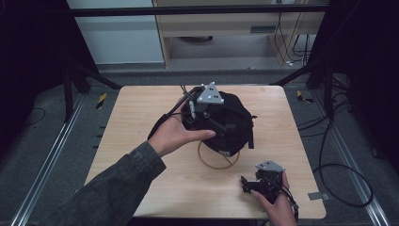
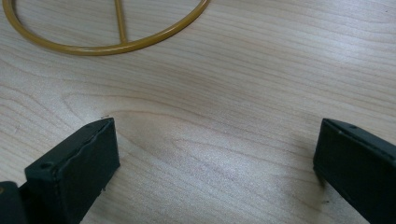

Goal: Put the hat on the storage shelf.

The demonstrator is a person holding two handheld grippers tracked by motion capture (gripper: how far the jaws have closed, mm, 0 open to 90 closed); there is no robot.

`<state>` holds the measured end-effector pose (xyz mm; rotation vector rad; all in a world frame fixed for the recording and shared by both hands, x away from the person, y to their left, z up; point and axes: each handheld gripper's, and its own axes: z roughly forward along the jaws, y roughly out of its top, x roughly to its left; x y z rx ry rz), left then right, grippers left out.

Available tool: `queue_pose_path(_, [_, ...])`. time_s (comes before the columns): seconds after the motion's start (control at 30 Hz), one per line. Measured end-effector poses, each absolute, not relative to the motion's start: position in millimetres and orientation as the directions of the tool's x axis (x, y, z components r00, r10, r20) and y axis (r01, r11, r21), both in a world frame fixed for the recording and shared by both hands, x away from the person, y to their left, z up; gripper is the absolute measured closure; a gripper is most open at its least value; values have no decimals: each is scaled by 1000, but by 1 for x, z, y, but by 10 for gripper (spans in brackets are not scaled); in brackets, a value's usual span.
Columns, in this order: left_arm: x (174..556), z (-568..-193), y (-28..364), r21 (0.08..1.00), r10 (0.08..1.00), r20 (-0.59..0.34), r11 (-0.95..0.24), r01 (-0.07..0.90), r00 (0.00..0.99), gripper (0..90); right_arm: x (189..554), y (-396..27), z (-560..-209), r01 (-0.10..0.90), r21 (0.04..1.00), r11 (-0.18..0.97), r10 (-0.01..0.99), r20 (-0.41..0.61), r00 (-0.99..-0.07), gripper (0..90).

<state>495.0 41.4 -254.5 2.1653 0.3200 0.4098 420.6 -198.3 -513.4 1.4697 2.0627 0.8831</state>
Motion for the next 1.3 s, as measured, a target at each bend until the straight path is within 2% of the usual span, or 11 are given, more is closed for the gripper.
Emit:
queue_pose_path(0.63, [472,-251,44,817,355,184,-574,59,917,79,421,-198,-513,652,724,226,945,0,-327,4])
queue_pose_path(1.3, [458,-262,68,820,402,169,-564,98,900,83,420,-198,-513,654,723,222,945,4,-326,4])
